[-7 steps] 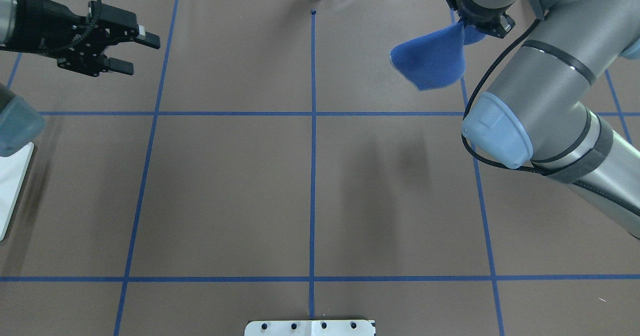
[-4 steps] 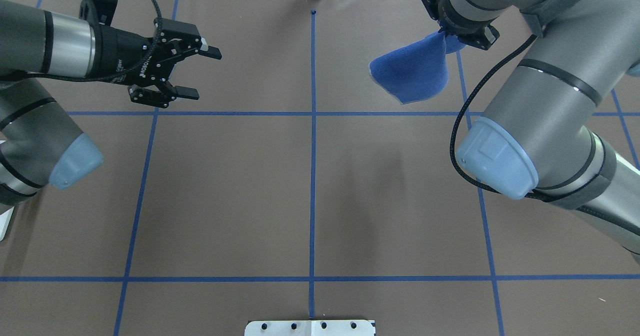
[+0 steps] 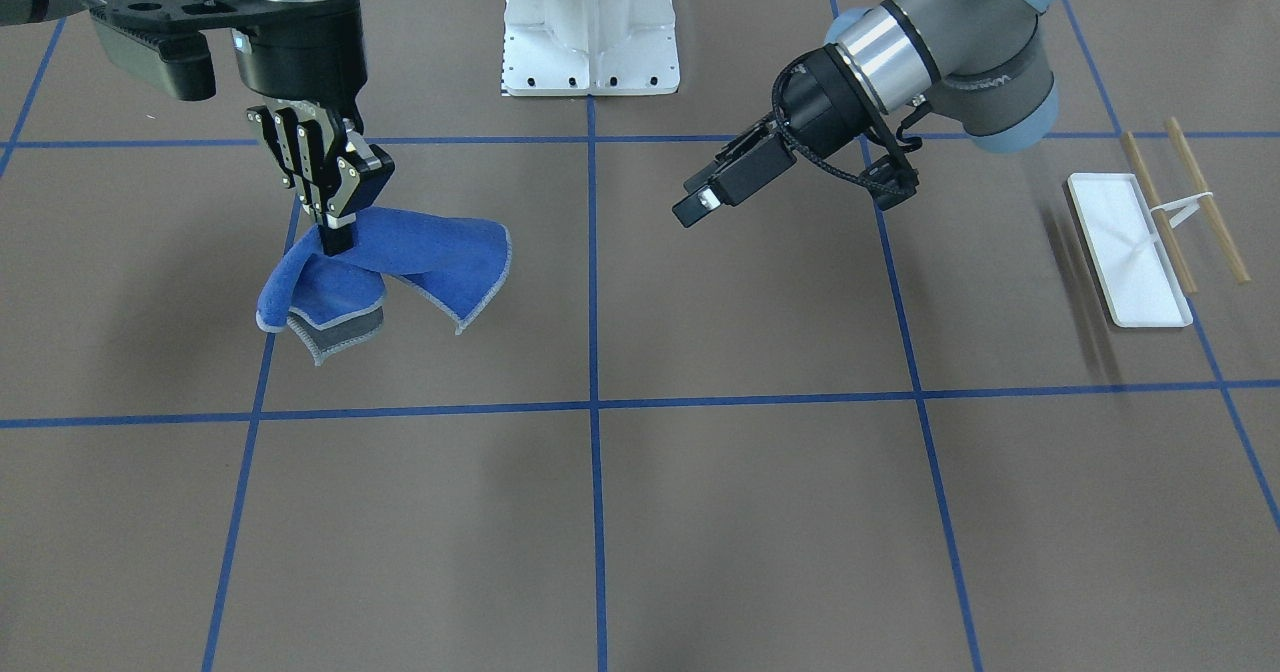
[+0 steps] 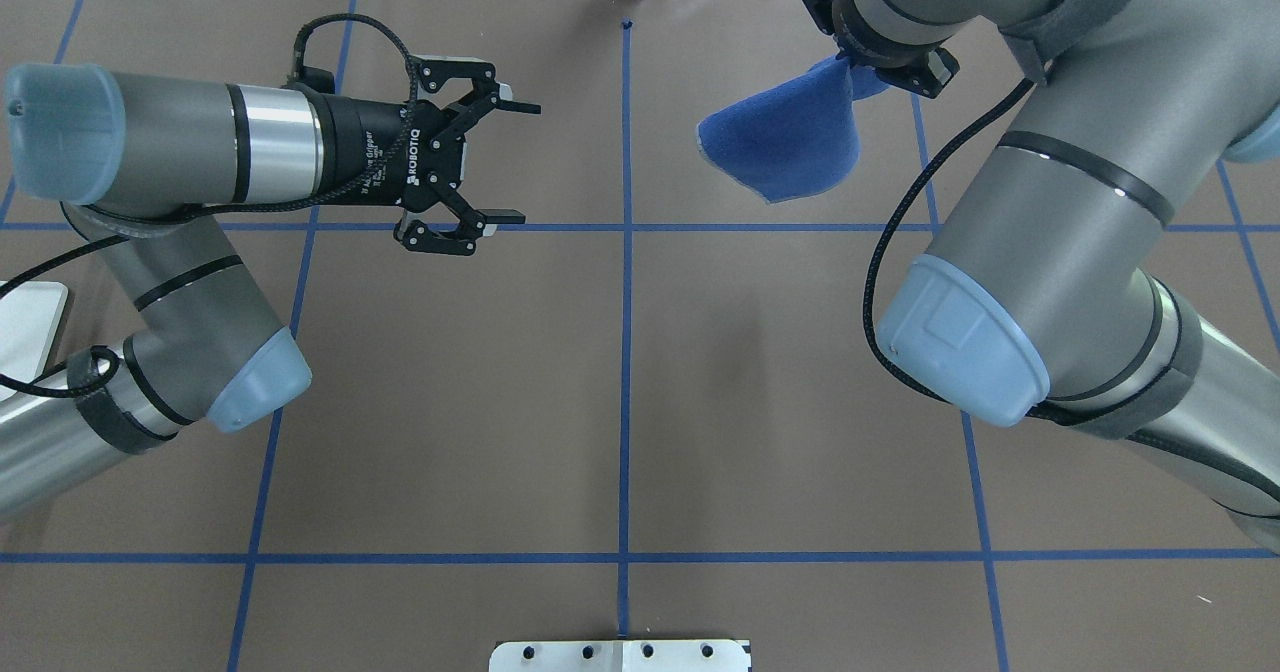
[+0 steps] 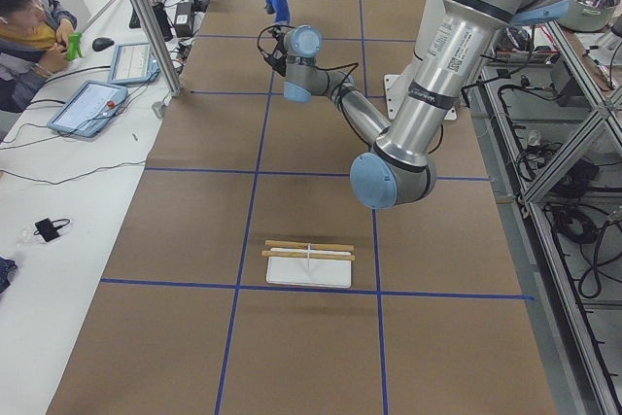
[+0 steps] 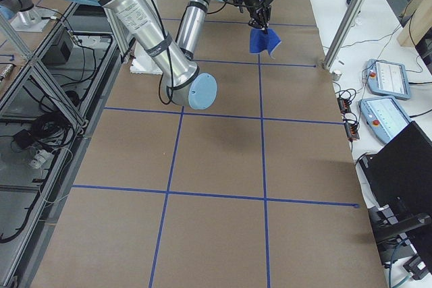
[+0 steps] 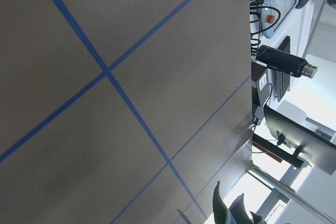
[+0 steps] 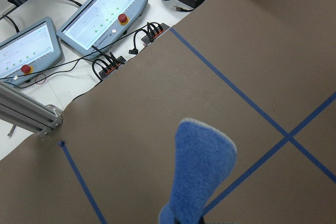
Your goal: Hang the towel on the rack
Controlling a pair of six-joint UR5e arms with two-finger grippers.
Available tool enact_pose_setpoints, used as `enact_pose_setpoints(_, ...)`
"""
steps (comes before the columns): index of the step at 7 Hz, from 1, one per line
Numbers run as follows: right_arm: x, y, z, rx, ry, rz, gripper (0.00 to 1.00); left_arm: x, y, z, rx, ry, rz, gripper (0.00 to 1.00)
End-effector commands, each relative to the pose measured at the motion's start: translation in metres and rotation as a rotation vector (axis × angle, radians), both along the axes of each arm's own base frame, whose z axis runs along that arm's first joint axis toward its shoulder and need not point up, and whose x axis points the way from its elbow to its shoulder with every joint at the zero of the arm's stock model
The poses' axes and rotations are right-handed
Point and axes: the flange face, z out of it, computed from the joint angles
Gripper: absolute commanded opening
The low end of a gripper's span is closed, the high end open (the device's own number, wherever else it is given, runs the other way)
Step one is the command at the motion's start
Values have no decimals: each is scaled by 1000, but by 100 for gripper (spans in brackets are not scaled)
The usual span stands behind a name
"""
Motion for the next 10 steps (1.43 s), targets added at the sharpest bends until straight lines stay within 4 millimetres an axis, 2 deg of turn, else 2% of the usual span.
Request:
enact_pose_setpoints(1,-14,9,-12,17,-11,9,0,22,9,-22,-63,61,9,97)
enact_pose_setpoints(2,-18,12,-16,17,-20,23,0,41,22,-27,-90,83,10,97)
enact_pose_setpoints(3,-21,13,-19,28,-15,26,0,51,30,-36,-123,107,20,97)
enact_pose_setpoints(5,-22,14,-27,32,-30,34,0,59,36,-48,-165,135,42,97)
enact_pose_setpoints(7,-37,25,-31,53,-21,36,0,72,43,-63,-173,177,-24,97)
enact_pose_setpoints(9,-42,33,-31,54,-16,33,0,75,42,-60,-179,179,-44,97)
enact_pose_setpoints(10,-36,37,-31,50,-11,33,0,73,40,-59,-177,179,-49,97)
